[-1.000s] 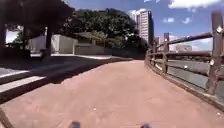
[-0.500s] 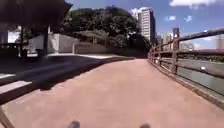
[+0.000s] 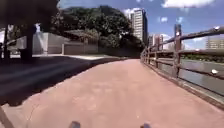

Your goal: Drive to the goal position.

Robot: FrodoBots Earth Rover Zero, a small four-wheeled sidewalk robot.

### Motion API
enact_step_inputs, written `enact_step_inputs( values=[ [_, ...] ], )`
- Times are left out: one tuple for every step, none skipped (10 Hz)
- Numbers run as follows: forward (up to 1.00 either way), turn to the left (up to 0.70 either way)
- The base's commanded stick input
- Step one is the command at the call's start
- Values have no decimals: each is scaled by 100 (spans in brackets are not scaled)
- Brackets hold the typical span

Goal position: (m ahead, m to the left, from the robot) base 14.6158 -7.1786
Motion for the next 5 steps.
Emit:
enact_step_inputs(
  values=[
    [100,0],
    [100,0],
    [100,0],
    [100,-8],
    [100,-40]
  ],
)
